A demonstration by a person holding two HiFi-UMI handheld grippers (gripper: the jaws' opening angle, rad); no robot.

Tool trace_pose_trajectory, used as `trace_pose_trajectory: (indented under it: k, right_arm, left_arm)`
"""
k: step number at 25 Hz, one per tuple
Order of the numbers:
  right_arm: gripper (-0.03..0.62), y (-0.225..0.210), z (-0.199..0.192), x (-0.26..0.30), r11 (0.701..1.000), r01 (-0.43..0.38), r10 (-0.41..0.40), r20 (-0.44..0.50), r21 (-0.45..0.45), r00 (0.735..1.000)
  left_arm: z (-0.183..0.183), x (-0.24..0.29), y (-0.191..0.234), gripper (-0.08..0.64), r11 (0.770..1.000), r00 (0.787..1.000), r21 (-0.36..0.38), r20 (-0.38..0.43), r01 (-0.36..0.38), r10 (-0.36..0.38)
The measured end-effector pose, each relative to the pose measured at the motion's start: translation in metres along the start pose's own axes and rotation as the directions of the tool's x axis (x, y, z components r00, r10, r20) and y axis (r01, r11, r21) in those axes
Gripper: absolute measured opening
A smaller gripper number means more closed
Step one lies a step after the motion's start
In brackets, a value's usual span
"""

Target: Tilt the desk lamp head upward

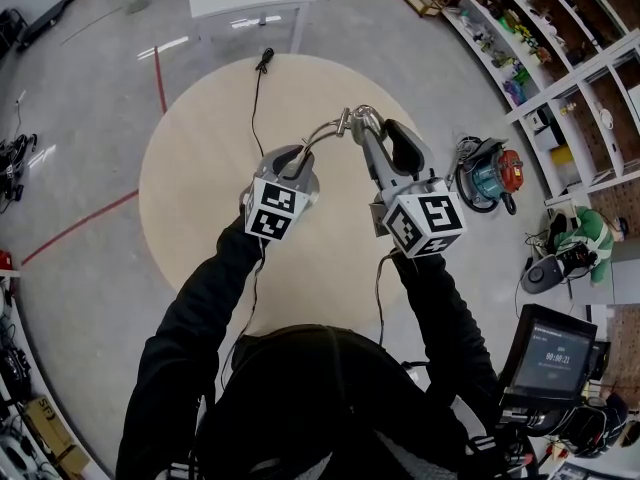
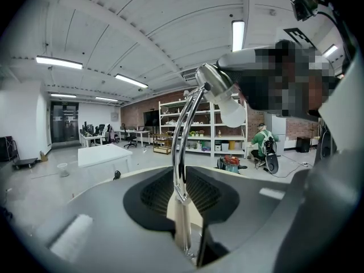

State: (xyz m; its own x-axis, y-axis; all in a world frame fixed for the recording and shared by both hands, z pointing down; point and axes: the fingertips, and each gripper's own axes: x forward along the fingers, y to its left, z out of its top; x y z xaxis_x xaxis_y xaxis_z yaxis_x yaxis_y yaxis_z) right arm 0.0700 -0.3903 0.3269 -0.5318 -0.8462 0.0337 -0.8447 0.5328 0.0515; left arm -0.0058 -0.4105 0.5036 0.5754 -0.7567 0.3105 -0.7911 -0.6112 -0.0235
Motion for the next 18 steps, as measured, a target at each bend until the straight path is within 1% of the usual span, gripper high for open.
trace_pose_trajectory:
  k: [8, 18]
  right_arm:
    - [0.166, 0.0006, 0.0039, 0.0050, 1.000, -0.011, 0.011, 0.002, 0.008, 1.000]
    - [0.158, 0.0059, 0.0101, 0.0089, 0.999, -0.036, 0.036, 0.009, 0.005, 0.999]
  left_arm:
    - [0.0094, 0.0017, 0.0012, 0.072, 1.000, 1.000, -0.002, 0.018, -0.009, 0.009]
    - [0.0088, 0.0032, -0.0015, 0.061, 1.000, 1.000, -0.023, 0.019, -0.014, 0.014]
